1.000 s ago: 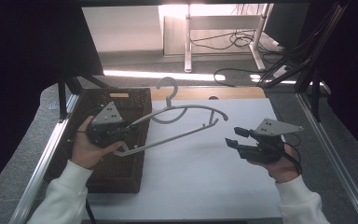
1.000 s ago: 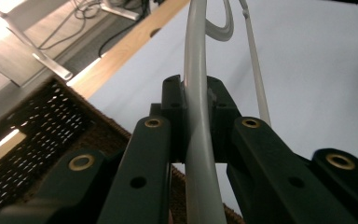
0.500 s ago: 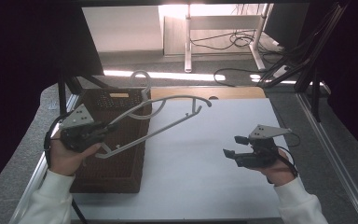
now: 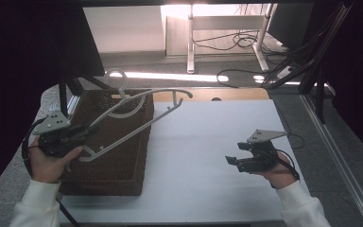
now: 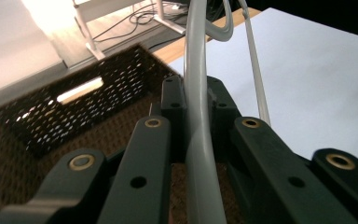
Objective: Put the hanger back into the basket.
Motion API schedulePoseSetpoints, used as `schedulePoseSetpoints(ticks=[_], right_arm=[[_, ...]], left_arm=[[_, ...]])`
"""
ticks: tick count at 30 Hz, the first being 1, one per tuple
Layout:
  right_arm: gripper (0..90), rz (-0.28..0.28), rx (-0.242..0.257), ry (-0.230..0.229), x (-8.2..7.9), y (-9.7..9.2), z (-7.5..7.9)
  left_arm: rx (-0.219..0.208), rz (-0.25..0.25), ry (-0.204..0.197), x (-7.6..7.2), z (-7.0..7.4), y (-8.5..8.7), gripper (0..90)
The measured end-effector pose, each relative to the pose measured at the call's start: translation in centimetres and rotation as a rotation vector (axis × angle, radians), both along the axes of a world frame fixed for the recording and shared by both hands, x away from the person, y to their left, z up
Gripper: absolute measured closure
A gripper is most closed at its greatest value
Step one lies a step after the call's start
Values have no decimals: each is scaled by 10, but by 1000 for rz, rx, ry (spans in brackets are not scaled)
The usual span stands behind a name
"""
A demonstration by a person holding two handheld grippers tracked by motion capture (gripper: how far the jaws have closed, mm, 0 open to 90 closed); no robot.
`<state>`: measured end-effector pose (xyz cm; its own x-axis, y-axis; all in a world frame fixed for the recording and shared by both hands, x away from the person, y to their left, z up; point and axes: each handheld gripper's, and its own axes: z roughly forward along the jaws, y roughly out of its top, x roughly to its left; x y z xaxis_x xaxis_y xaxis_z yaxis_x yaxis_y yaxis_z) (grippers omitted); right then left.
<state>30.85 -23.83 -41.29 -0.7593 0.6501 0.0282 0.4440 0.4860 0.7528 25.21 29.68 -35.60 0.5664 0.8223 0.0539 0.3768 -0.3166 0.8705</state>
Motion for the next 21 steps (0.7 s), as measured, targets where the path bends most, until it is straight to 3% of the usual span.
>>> schedulePoseSetpoints(ticks=[7,21], right_arm=[[299,-5,-5,8,0,0,1],[293,-18,-24,18,0,-1,0]], left_arm=[[-29,55,-2,-5,-9,18,812],[-39,121,9,-6,-24,39,812]])
